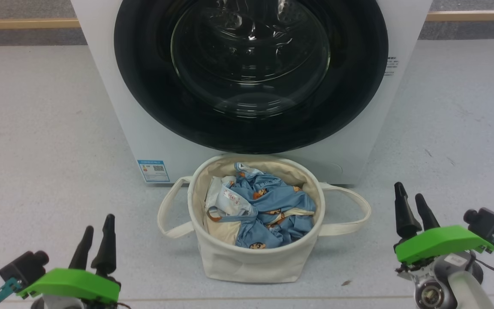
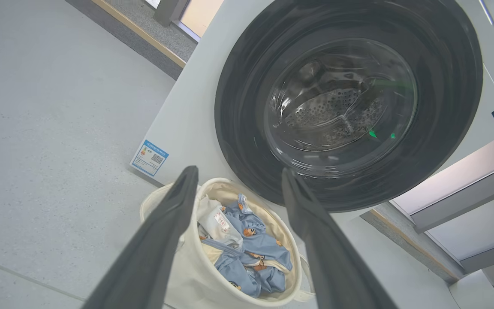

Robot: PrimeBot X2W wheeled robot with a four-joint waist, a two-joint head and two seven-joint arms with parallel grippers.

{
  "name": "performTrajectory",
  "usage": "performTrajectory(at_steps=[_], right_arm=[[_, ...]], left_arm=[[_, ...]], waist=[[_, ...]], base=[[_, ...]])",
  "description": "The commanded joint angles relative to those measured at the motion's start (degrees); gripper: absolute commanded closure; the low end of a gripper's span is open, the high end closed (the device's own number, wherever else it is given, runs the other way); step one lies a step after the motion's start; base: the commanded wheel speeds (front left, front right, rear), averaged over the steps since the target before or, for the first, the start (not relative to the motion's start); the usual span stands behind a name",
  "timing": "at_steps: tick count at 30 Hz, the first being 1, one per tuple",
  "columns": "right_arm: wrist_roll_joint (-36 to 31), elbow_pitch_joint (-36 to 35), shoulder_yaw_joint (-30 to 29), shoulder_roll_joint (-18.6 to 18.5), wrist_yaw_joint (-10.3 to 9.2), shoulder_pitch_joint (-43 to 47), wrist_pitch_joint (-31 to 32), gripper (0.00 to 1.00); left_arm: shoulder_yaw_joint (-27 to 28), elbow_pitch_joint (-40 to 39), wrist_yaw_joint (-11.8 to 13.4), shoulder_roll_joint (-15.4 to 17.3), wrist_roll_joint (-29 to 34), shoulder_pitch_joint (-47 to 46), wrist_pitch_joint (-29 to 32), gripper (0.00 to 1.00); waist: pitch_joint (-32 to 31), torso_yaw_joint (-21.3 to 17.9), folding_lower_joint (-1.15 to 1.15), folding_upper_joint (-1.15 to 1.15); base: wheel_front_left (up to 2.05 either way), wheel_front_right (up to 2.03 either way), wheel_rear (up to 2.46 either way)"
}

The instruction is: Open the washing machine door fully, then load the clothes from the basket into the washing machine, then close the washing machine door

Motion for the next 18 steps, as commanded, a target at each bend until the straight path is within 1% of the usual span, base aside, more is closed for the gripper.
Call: performTrajectory(at_steps=[1,18], right_arm=[[-1.9,-1.4,1.2,-1.2,0.0,-3.8,-0.8,0.0],[-12.0,0.3,4.9,-2.5,0.0,-6.3,-3.7,0.0]], left_arm=[[1.6,-1.3,-0.2,1.6,1.9,-3.6,-1.0,0.0],[1.5,0.2,-1.3,2.9,13.2,-5.5,-3.9,0.0]], waist=[[0.0,0.0,0.0,0.0],[-0.3,0.7,0.0,0.0]], base=[[0.0,0.0,0.0],[0.0,0.0,0.0]])
